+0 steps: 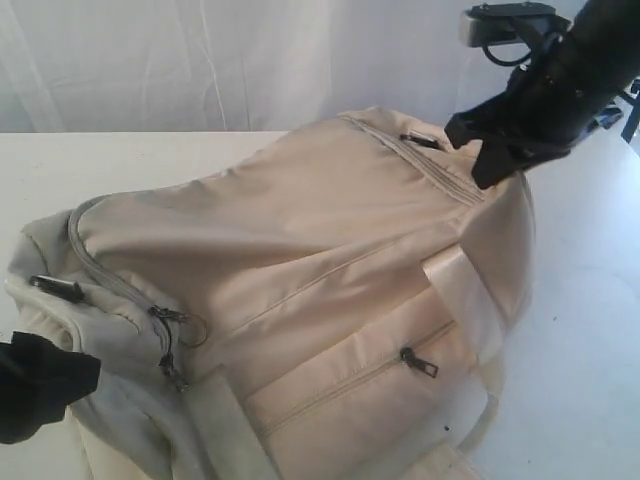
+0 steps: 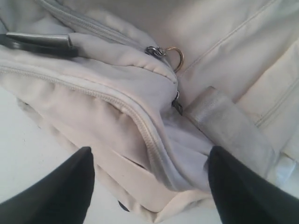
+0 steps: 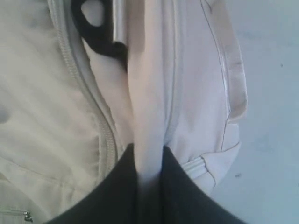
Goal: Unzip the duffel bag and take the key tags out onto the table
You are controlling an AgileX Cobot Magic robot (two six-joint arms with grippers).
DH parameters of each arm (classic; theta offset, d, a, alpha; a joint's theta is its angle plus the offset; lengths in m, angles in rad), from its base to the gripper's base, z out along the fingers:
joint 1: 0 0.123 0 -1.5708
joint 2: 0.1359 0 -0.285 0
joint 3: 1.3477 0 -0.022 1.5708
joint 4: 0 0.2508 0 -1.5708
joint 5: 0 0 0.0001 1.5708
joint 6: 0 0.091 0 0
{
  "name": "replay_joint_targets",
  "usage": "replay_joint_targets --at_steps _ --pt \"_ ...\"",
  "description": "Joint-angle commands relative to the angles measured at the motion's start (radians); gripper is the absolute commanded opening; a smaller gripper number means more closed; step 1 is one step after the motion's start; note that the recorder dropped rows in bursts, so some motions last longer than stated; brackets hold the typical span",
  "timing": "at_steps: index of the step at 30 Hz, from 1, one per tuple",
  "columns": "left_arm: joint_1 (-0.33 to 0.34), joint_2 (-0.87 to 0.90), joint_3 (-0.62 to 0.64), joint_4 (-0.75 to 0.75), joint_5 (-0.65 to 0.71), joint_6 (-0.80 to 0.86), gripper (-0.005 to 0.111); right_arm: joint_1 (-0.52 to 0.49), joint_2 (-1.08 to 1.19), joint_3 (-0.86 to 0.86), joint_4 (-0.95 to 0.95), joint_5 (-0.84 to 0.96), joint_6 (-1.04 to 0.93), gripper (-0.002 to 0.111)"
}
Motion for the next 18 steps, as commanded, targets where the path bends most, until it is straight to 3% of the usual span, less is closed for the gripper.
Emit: replay_joint_targets --at_steps 1,10,16,17,18 --pt "0.000 -0.004 0.005 0.070 -0.001 -0.026 0.071 -0.014 -0.182 0.197 -0.027 -0.039 0.035 0.000" --pt "0.000 0.045 0.005 0.120 -0.012 -0.074 0.071 -0.014 -0.529 0.512 -0.027 -0.117 0.129 0.000" --pt "0.006 0.185 0.006 0.202 -0.117 -0.134 0.070 -0.014 -0.641 0.657 -0.027 -0.195 0.138 0.000" --pt "0.006 0.196 0.006 0.223 -0.117 -0.155 0.069 -0.014 -0.641 0.669 -0.027 -0.201 0.138 0.000" --pt "0.006 0.229 0.006 0.285 -0.099 -0.199 0.058 -0.014 -0.639 0.687 -0.027 -0.222 0.138 0.000"
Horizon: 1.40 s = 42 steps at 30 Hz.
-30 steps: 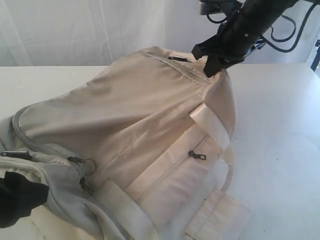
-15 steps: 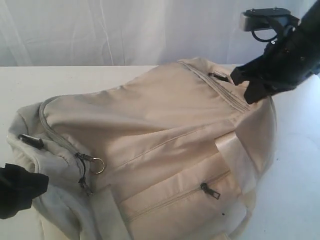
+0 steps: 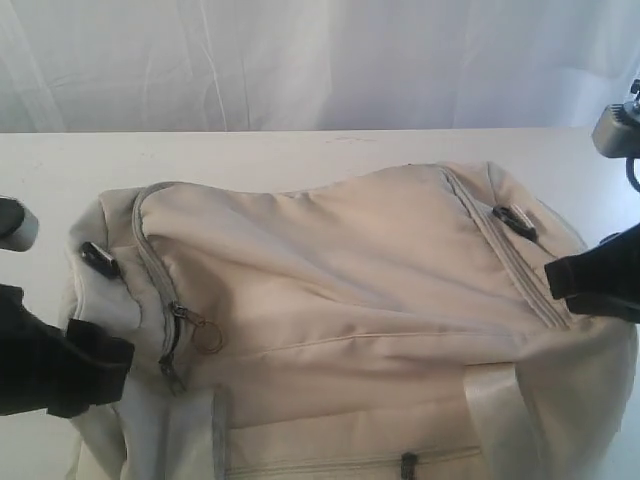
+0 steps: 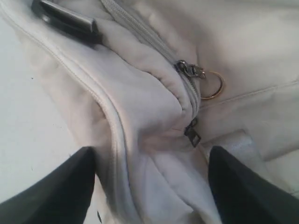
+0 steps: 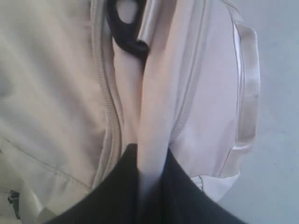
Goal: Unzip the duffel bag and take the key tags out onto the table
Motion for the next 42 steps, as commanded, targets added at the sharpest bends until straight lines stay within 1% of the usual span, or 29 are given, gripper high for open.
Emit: replay_joint_targets --at_steps 1,2,3,5,6,7,8,10,12,14,16,18,20,22,24,29,32,36,38,39,40,41,42 --pt "0.005 0.081 0.006 0.146 0.016 -0.118 0.052 -0.008 -0.011 0.051 -0.020 -0.048 0.000 0.000" --pt "0.005 0.110 0.006 0.226 0.026 -0.168 0.032 -0.008 -0.011 0.065 -0.020 -0.077 0.000 0.000" --pt "0.005 0.117 0.006 0.270 0.026 -0.186 0.023 -0.008 -0.011 0.069 -0.020 -0.094 0.005 0.000" --pt "0.005 0.129 -0.001 0.376 0.022 -0.237 0.001 -0.008 -0.007 0.076 -0.015 -0.124 0.007 0.000" --pt "0.005 0.137 -0.018 0.454 0.031 -0.281 0.000 -0.008 0.002 0.079 -0.007 -0.157 0.007 0.000" --pt "0.010 0.146 -0.039 0.513 0.049 -0.311 0.000 -0.008 0.015 0.079 0.000 -0.169 0.007 0.000" --pt "0.033 0.157 -0.074 0.547 0.059 -0.311 0.000 -0.008 0.043 0.079 0.003 -0.210 0.007 0.000" --pt "0.102 0.185 -0.138 0.578 0.040 -0.281 0.000 -0.008 0.103 0.079 0.011 -0.301 0.007 0.000" --pt "0.173 0.206 -0.194 0.578 -0.009 -0.213 0.000 -0.008 0.169 0.047 0.011 -0.377 0.007 0.000" --pt "0.219 0.210 -0.241 0.564 -0.031 -0.193 0.000 -0.008 0.226 -0.019 0.009 -0.366 0.007 0.000" --pt "0.223 0.197 -0.261 0.514 -0.026 -0.147 0.000 -0.008 0.233 -0.061 0.007 -0.335 0.004 0.000" --pt "0.223 0.176 -0.266 0.445 -0.030 -0.056 0.000 -0.008 0.225 -0.100 -0.007 -0.309 0.000 0.000" --pt "0.223 0.138 -0.266 0.346 -0.033 0.079 0.000 -0.009 0.205 -0.148 -0.043 -0.281 0.000 0.000" --pt "0.223 0.094 -0.266 0.241 -0.004 0.209 0.000 -0.010 0.181 -0.185 -0.061 -0.241 0.000 0.000" --pt "0.223 0.055 -0.255 0.184 0.016 0.287 0.000 -0.010 0.160 -0.191 -0.076 -0.213 0.006 0.000" --pt "0.223 -0.027 -0.161 0.172 0.020 0.306 0.000 -0.010 0.145 -0.132 -0.088 -0.194 0.048 0.000" --pt "0.223 -0.033 -0.097 0.172 0.020 0.304 0.000 -0.010 0.155 -0.085 -0.086 -0.209 0.059 0.000" --pt "0.223 -0.033 -0.043 0.172 -0.004 0.295 0.000 -0.010 0.173 -0.075 -0.078 -0.209 0.064 0.001" --pt "0.223 -0.033 -0.041 0.172 -0.029 0.295 0.000 -0.010 0.173 -0.081 -0.078 -0.209 0.060 0.006" --pt "0.223 -0.033 -0.041 0.172 -0.052 0.295 0.003 -0.010 0.173 -0.093 -0.078 -0.200 0.060 0.012" --pt "0.223 -0.037 -0.044 0.172 -0.064 0.295 0.009 -0.010 0.170 -0.106 -0.078 -0.189 0.055 0.017" --pt "0.223 -0.038 -0.052 0.172 -0.064 0.295 0.017 -0.010 0.169 -0.123 -0.078 -0.180 0.049 0.024" --pt "0.223 -0.039 -0.078 0.172 -0.052 0.295 0.034 -0.010 0.164 -0.158 -0.078 -0.173 0.049 0.038"
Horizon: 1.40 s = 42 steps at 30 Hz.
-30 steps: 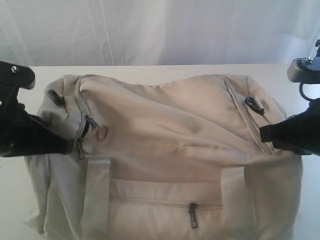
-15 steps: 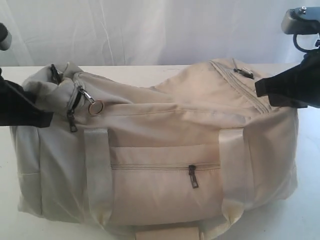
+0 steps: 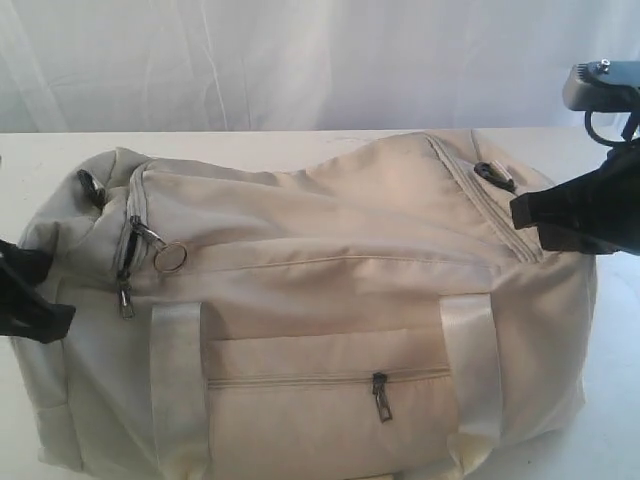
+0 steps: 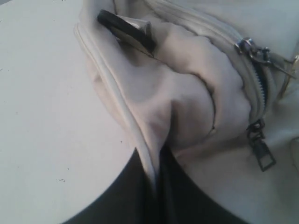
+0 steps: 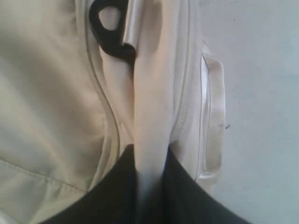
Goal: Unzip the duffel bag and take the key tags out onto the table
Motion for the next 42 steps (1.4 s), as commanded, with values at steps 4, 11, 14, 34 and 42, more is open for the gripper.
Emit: replay_joint_targets --at_steps 4,11,14,34,42 --pt "0.004 -0.018 -0.149 0.033 0.019 0.052 0.068 -0.010 -0.010 -0.174 -0.026 -0.008 -0.029 0.056" --pt "0.004 0.060 -0.231 0.092 0.250 0.059 0.066 0.020 0.079 -0.214 0.301 0.025 -0.359 0.055" --pt "0.004 0.052 -0.231 0.021 0.343 0.059 0.066 0.102 0.086 -0.260 0.527 0.041 -0.566 0.055" --pt "0.004 -0.065 -0.119 -0.296 0.543 0.379 0.066 0.637 0.534 -0.346 0.535 -0.253 -1.046 0.061" --pt "0.004 -0.075 -0.114 -0.297 0.538 0.379 0.066 0.687 0.610 -0.346 0.535 -0.417 -1.053 0.064"
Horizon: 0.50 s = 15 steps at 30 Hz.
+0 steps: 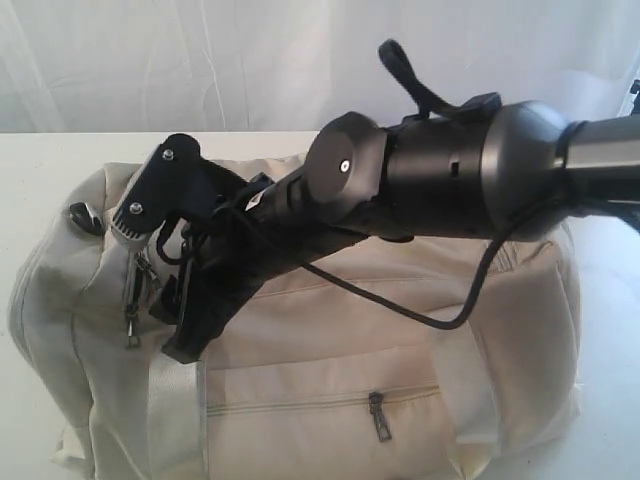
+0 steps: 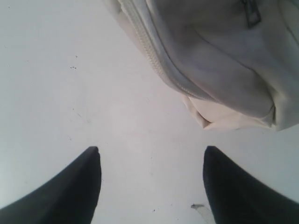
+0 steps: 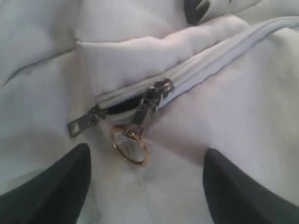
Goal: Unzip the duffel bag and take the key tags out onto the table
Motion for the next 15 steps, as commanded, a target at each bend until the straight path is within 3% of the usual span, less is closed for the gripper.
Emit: replay_joint_targets --at_steps 1,9,15 --pt "0.002 -0.014 0.005 0.004 0.007 -0.002 0.066 0.021 0.028 -0.006 0.004 -0.042 -0.016 0.064" --pt "0.002 -0.014 0.005 0.002 0.002 -0.005 0.066 0.055 0.060 -0.006 0.008 -0.052 -0.013 0.062" --pt "0.002 -0.014 0.005 0.002 -0.004 -0.005 0.066 0.058 0.060 -0.006 0.008 -0.025 -0.013 0.043"
